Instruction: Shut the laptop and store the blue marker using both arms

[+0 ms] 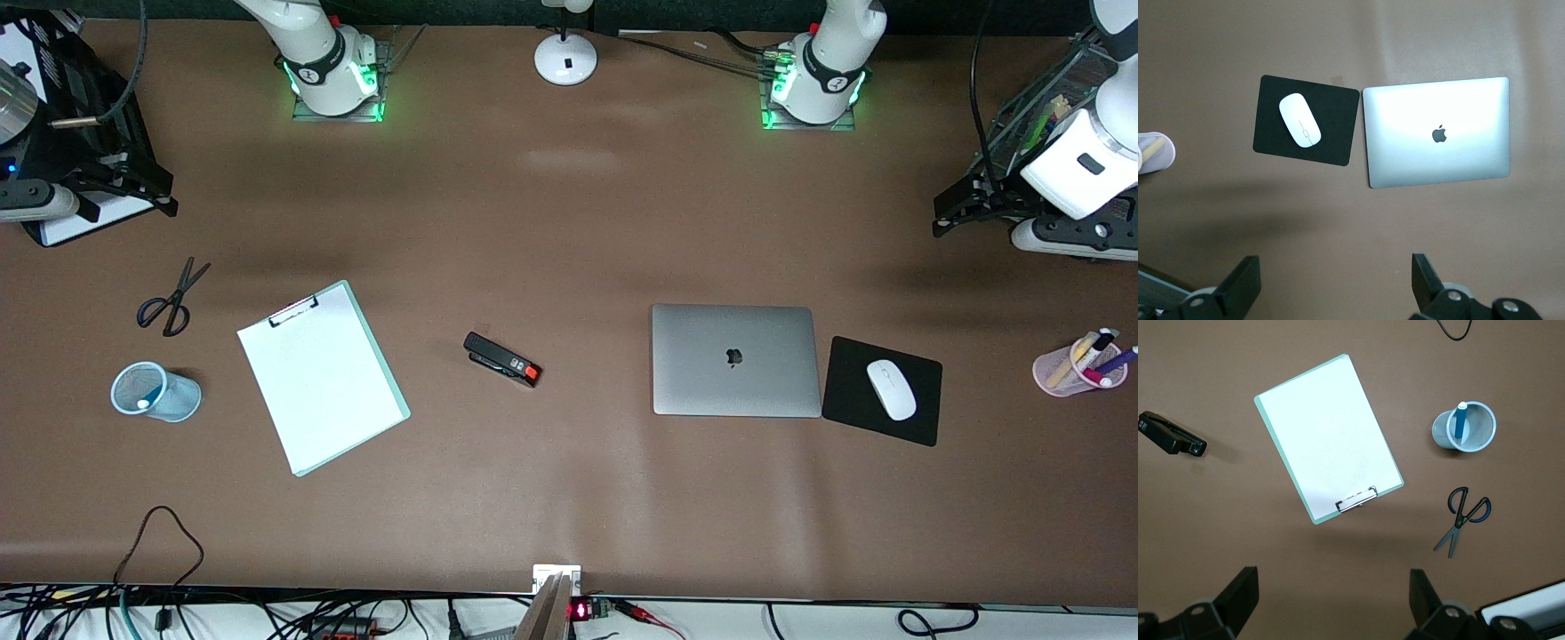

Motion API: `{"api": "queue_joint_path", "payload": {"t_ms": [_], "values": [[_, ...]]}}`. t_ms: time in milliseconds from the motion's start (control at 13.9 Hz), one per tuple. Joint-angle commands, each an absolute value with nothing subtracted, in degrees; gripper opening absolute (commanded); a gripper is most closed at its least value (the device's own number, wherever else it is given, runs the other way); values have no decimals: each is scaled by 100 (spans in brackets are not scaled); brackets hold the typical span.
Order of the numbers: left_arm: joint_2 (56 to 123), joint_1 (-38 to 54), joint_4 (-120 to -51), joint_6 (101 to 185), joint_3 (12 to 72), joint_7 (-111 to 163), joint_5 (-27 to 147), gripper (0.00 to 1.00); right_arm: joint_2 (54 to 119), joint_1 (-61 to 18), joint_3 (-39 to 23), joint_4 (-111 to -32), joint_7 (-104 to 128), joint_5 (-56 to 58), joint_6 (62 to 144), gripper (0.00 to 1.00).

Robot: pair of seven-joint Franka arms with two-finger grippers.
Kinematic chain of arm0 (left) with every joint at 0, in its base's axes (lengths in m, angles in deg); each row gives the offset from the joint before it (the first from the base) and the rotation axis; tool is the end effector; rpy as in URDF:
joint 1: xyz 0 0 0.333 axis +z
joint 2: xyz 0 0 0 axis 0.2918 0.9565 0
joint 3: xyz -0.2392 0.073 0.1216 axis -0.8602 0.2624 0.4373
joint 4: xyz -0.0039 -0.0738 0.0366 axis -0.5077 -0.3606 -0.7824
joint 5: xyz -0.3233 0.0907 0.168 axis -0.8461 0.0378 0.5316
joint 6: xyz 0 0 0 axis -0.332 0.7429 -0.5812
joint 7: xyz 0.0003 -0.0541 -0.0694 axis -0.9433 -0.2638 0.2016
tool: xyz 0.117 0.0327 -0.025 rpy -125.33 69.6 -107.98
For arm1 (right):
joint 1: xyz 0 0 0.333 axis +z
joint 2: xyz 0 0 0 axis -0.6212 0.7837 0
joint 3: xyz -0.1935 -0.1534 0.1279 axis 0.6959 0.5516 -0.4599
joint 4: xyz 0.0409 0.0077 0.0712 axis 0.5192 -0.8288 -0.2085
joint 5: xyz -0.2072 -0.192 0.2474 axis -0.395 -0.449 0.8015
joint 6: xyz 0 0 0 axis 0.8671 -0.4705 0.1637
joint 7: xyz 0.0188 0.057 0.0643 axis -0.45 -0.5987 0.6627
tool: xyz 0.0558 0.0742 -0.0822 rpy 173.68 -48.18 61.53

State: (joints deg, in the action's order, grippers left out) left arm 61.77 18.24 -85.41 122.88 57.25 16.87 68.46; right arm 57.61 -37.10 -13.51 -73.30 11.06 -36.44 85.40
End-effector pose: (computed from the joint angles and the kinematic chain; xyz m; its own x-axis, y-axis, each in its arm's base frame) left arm 0.5311 -0.0197 0.5254 0.9968 -0.0785 -0.0117 -0.0783 -0.9969 0.0106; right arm 0.5229 0.0109 0.5453 0.9949 0.0926 0.0391 0.0925 -0.9957 0.0052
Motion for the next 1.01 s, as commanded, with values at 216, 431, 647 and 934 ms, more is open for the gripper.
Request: {"api": "queue_joint_path", "payload": {"t_ms": [216, 431, 647, 934], "values": [[6336, 1828, -8206, 12172, 5659, 1478, 6751, 100, 5849, -3699, -1358, -7145, 1025, -3638, 8533, 100], [6372, 1819, -8196, 12173, 5651, 1487, 6795, 100, 5849, -3682, -1367, -7154, 1016, -3629, 8525, 100], [6372, 1828, -8196, 12164, 5651, 1478, 6786, 100, 5858, -3656, -1375, -7154, 999, -3603, 8455, 100], [6372, 1837, -8188, 12155, 5651, 1478, 6777, 100, 5867, -3594, -1375, -7154, 745, -3576, 8437, 100]]}}
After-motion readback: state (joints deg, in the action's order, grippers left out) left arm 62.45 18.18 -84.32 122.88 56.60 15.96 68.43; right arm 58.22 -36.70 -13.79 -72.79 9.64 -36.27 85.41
